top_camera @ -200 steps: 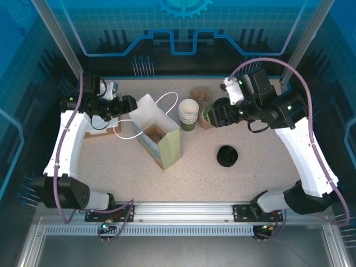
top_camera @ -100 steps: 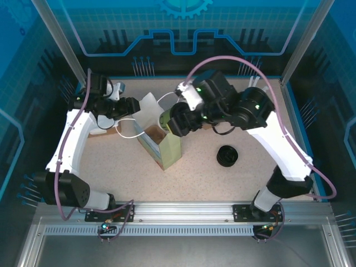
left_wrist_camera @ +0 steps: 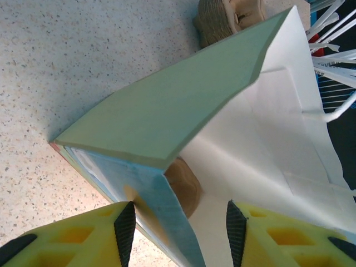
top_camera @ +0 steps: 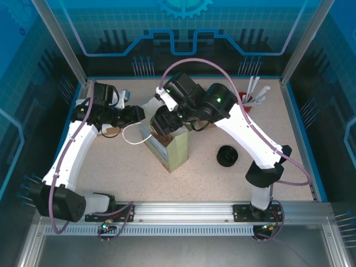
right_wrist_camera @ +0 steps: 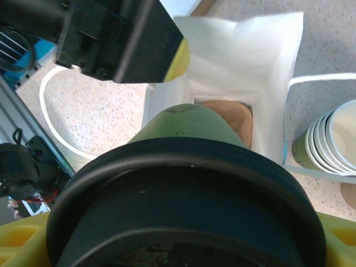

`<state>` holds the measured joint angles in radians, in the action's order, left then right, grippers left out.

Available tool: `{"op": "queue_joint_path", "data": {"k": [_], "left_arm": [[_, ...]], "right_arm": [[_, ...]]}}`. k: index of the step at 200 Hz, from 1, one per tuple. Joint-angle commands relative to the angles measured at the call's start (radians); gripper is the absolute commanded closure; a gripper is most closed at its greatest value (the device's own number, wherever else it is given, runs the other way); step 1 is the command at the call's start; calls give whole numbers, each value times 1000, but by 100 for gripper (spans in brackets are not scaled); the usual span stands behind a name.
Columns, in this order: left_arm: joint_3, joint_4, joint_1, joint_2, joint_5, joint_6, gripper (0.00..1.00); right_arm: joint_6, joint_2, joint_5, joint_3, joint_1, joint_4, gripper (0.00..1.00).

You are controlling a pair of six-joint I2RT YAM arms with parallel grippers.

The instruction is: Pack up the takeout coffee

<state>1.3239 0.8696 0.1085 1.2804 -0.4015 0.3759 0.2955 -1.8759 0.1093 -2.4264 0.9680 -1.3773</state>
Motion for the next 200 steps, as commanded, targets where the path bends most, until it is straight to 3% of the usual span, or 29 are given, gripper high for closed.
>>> {"op": "queue_joint_path", "data": {"k": [1, 61, 200], "left_arm": [[-31, -26, 17, -39, -13, 39, 50], [-125, -64, 23, -72, 2, 66, 50], [-144, -72, 26, -103, 6, 76, 51]], "right_arm": [[-11, -32, 17, -15, 12, -56, 20], [-9, -116, -15, -15, 1, -91, 20], [-5, -227, -62, -54, -28, -113, 22]]}}
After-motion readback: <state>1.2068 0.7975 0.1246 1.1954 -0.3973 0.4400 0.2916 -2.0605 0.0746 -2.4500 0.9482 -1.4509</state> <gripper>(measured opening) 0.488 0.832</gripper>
